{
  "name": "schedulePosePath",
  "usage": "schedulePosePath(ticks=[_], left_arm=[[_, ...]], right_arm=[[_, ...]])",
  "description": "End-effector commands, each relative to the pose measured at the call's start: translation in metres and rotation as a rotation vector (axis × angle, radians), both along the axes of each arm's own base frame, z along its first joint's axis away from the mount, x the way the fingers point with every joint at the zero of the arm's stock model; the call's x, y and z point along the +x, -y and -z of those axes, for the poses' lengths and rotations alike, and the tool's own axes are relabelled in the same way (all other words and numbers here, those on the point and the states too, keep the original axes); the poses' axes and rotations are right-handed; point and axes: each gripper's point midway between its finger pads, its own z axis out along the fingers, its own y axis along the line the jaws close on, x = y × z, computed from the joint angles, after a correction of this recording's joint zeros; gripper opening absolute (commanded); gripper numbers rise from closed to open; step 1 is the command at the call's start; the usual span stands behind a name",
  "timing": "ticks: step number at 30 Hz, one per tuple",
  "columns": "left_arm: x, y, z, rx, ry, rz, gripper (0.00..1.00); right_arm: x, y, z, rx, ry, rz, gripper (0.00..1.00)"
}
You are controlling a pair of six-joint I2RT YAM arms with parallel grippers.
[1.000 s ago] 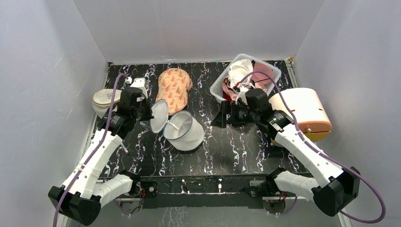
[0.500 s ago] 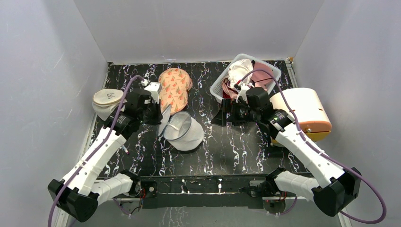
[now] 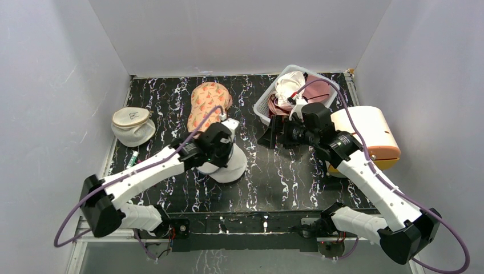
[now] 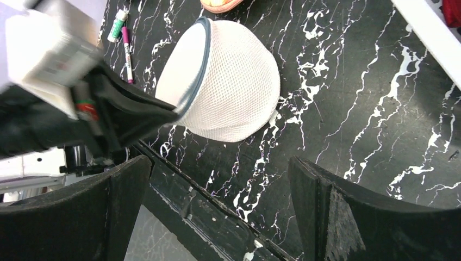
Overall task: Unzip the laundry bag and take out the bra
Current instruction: Close the laundry bag at the center of the board.
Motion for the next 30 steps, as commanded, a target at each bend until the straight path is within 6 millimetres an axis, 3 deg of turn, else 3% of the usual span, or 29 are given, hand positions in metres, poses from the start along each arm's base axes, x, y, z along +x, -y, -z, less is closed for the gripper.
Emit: schedulePosePath(ticks=[1,7,15,19,23,27,30], left_arm=[[-0.006,0.026,0.014,0.023,-0.022,0.001,0.0],[-0.01,0.045,0.053,0.058,-0.095,0.031,0.0],[-0.003,0.05,0.102,0.159,-0.139,0.048,0.0],[0.001,0.048,0.115,0.209,-0.141,0.054,0.0],[0.002,0.045,0.112,0.235,-0.143,0.048,0.0],[-0.004,0.045,0.092,0.174,-0.131,0.061,0.34],[-0.008,0.04,0.073,0.131,-0.102,0.064,0.49]], right_arm=[[0.004,0.006,-0.035,0.027,0.105,0.03,0.98],[0.0,0.01,-0.034,0.022,0.104,0.038,0.98],[-0.003,0.015,-0.034,0.012,0.106,0.052,0.98],[-0.005,0.018,-0.035,0.009,0.108,0.059,0.98],[-0.008,0.023,-0.035,-0.001,0.107,0.07,0.98],[-0.009,0.025,-0.035,-0.003,0.111,0.078,0.98],[-0.008,0.024,-0.036,-0.003,0.114,0.076,0.98]])
